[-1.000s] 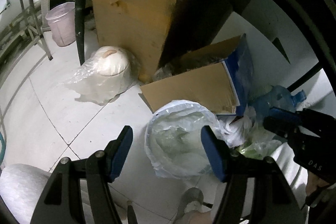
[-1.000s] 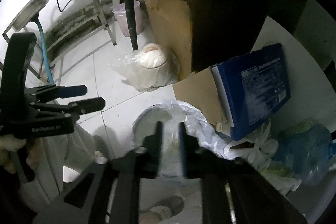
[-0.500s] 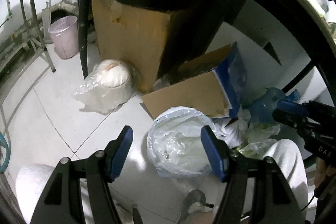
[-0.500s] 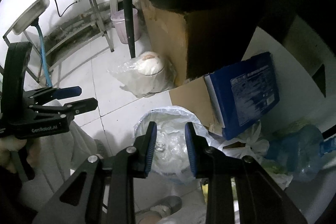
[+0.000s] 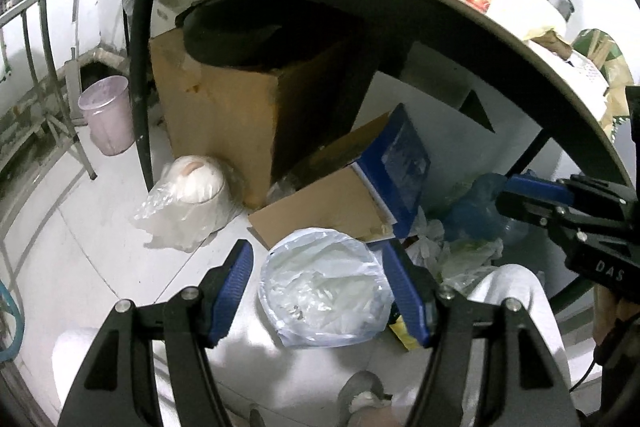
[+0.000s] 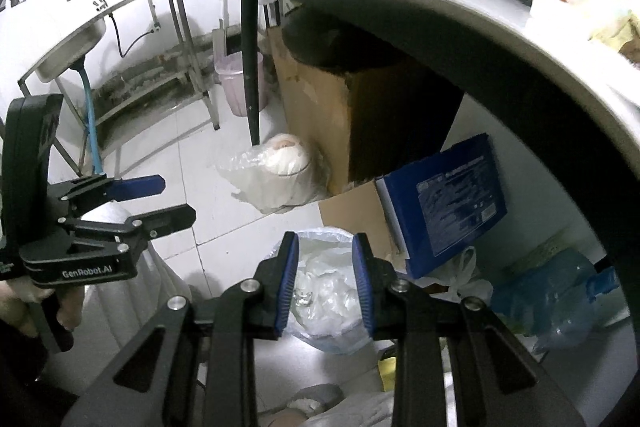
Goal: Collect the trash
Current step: 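Raise both empty tools back up to the countertop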
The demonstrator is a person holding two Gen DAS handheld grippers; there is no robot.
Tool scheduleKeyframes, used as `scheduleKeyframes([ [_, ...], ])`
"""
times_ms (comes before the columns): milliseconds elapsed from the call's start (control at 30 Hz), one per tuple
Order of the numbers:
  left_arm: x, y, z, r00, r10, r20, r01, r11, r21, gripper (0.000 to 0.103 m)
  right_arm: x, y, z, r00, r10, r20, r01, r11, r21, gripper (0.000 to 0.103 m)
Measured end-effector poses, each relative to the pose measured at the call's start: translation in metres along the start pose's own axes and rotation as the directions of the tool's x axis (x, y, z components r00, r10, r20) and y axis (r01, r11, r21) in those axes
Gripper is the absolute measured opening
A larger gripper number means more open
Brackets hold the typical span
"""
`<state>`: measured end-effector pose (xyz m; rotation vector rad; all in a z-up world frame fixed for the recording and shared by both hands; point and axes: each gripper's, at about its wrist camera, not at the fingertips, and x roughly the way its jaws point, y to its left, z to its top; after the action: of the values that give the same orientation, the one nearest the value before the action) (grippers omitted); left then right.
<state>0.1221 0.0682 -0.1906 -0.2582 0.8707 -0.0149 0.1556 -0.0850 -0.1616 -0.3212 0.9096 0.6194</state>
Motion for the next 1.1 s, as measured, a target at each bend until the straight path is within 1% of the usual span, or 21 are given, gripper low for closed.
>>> scheduleKeyframes([
  [233, -0.018, -0.012, 0.002, 1.0, 0.005, 0.019, -0.006, 1.0, 0.021, 0.067, -0.026, -0.003, 0.001, 0.999, -0.003, 0.038, 0.003, 1.0, 0.005, 0.026],
  [500, -0.037, -0.03, 0.014, 0.999, 0.003, 0.039, -0.004, 0.999, 0.046, 0.067, -0.064, -0.011, 0.008, 0.996, -0.003, 0.091, 0.003, 1.0, 0.007, 0.026],
  [633, -0.049, -0.044, 0.024, 0.998, -0.012, 0.063, 0.008, 0.998, 0.061, 0.067, -0.083, -0.022, 0.013, 0.993, -0.008, 0.121, 0.005, 1.0, 0.024, 0.026],
  [900, -0.066, -0.074, 0.047, 0.995, -0.004, 0.098, -0.007, 0.994, 0.108, 0.067, -0.114, -0.048, 0.02, 0.985, -0.009, 0.174, 0.0, 0.999, 0.054, 0.026],
  [1100, -0.076, -0.098, 0.065, 0.992, -0.01, 0.127, -0.007, 0.991, 0.131, 0.067, -0.135, -0.066, 0.024, 0.978, -0.027, 0.209, 0.013, 0.997, 0.071, 0.026],
])
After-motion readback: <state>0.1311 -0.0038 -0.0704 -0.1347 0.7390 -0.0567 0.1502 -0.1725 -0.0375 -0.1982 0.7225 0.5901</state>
